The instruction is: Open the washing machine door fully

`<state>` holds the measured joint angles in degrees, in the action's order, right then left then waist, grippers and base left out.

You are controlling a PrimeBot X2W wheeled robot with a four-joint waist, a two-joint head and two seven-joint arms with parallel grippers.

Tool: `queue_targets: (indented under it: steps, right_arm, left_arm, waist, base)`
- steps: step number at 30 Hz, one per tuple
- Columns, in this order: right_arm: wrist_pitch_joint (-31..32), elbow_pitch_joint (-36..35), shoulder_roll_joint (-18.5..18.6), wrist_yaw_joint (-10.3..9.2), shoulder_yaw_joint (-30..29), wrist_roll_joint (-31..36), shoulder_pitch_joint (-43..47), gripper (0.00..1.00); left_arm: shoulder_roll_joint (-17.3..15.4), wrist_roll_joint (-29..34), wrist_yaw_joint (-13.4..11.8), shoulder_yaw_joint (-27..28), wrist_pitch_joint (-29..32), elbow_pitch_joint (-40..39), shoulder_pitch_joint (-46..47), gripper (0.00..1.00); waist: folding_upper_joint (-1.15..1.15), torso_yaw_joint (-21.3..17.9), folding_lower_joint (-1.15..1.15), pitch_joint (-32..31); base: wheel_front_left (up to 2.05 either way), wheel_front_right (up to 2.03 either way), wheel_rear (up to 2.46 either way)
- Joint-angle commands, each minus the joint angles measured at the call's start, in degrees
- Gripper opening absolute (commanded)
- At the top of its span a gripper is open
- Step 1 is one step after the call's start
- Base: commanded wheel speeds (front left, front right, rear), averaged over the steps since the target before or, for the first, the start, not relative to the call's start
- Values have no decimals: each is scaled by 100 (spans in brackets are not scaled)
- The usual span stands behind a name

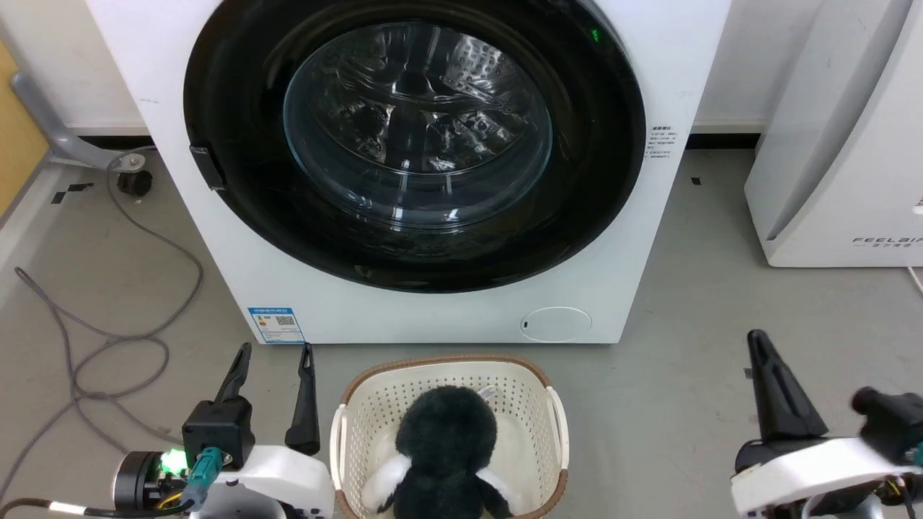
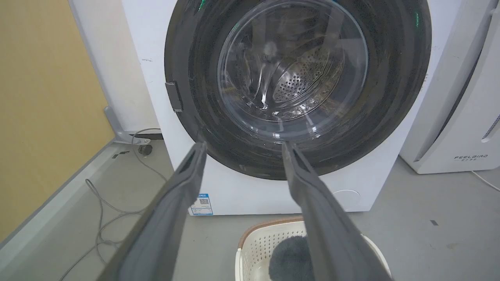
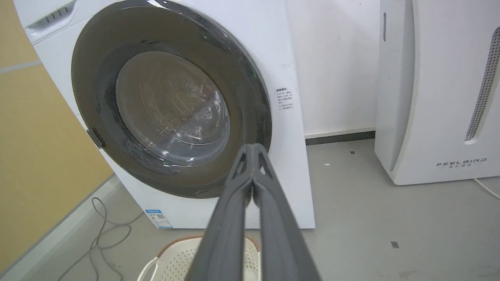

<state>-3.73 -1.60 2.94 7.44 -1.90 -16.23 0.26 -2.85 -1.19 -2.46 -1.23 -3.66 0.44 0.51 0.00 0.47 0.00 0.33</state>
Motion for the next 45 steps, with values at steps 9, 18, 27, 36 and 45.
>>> queue_targets:
  steps: [9, 18, 27, 36, 45]
  right_arm:
    - [-165, 286, -2, 2, -120, -2299, -322, 0]
    - [17, 557, -3, 2, -344, -3727, -658, 0]
    - [471, 1118, 111, 2, -696, -4810, -1302, 0]
    - [623, 1777, 505, 3, -840, -5632, -2232, 0]
    - [698, 2385, 997, 3, -843, -6225, -3239, 0]
  left_arm:
    - [-2, -15, -78, -35, -171, -19, 6, 100]
    - [-2, -25, -113, -67, -279, -47, 88, 100]
    - [-2, -10, -138, -90, -387, -139, 275, 100]
    - [-2, -34, -171, -118, -494, -201, 527, 100]
    - [-2, -53, -219, -174, -602, -272, 786, 100]
  waist:
    - [0, 43, 0, 56]
    - [0, 91, 0, 207]
    - [0, 184, 0, 504]
    - [0, 308, 0, 914]
    - [0, 481, 0, 1370]
  base:
    - [0, 0, 0]
    - [0, 0, 0]
    - [0, 0, 0]
    - [0, 0, 0]
    - [0, 0, 0]
